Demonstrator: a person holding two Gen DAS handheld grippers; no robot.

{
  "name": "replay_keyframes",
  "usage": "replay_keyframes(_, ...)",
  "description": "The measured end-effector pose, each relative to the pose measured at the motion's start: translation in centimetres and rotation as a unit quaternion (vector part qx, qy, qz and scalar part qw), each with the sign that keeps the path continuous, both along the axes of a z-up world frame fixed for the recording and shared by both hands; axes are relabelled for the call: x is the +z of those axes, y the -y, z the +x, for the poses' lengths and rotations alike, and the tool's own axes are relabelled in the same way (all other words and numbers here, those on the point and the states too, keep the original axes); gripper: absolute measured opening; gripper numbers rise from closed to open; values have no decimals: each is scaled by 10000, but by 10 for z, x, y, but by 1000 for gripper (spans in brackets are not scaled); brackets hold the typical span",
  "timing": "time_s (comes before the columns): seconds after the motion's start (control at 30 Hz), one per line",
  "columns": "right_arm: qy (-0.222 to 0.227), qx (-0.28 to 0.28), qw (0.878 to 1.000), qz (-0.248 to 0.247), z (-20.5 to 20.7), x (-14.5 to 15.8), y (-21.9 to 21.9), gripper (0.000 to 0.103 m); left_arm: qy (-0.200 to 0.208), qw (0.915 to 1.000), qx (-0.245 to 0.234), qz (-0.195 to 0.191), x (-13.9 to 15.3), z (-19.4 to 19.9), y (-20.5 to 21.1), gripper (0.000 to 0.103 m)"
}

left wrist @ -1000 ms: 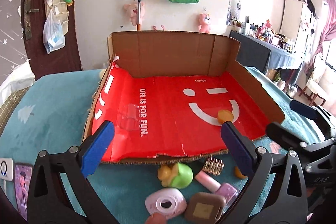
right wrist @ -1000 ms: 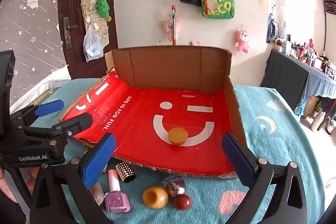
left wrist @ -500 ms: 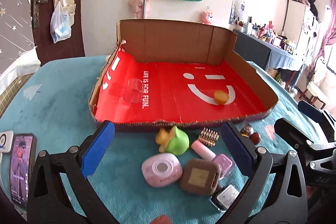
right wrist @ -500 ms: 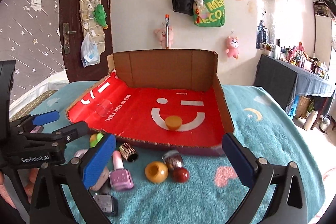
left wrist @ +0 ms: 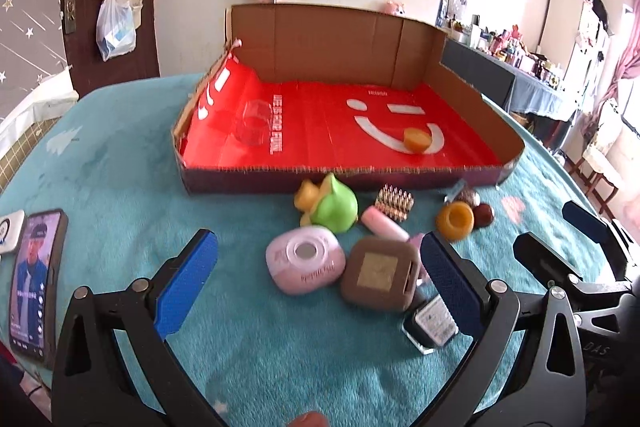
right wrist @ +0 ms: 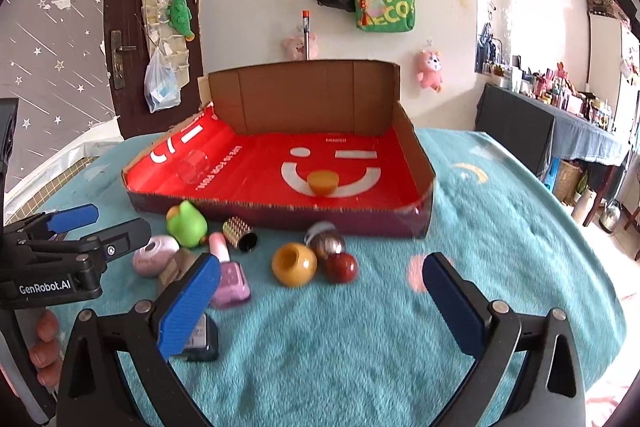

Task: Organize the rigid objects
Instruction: 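Open both grippers to release cup and soap, then withdraw from the box, then grasp the pink round case with the left gripper while the right grasps the black nail polish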

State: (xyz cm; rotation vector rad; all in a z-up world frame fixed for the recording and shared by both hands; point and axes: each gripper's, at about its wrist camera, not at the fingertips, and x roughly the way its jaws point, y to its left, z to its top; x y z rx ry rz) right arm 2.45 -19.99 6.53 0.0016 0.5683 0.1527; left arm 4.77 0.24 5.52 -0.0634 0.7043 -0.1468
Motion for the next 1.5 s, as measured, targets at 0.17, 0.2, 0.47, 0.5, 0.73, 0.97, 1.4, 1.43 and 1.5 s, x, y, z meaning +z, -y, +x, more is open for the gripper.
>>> replay_keyframes(0.17, -86, 19, 9999, -74, -9, -11, -5, 103, -169, 9998, -18, -39, -12, -7, -1, 103)
replay_keyframes(0.2, -110, 39, 9999, -83, -10, -13, -6, 103, -210, 9998, -22, -52, -14, -7, -1, 103)
replay_keyframes(0.47, -353, 211, 9991, -89, -18, -32, -15, 103, -567, 9983, 12, -133, -36, -12, -5, 103)
replay_keyframes(0.5, -380, 246, 9989, -84, -19, -34, -17, 103, -589, 9981, 30, -158, -38, -12, -6, 103)
replay_keyframes(0.73, -470, 459, 9978, -64, -22, -40, -26, 103, -643, 9977, 220, -59, -41, -3, -18, 103)
replay_keyframes(0.97, -478, 778, 9957, -128, -24, -46, -45, 103, -751, 9964, 389, 63, -43, 14, -27, 103)
replay_keyframes(1.4, -538, 1000, 9934, -172, -14, -56, -65, 79, -752, 9965, 364, 18, -45, 30, -24, 103)
replay_keyframes(1.43, -522, 1009, 9934, -184, -13, -57, -66, 78, -762, 9964, 361, 5, -45, 32, -23, 103)
replay_keyframes(1.5, -486, 1032, 9933, -207, -13, -57, -68, 75, -775, 9963, 376, 16, -45, 34, -21, 103)
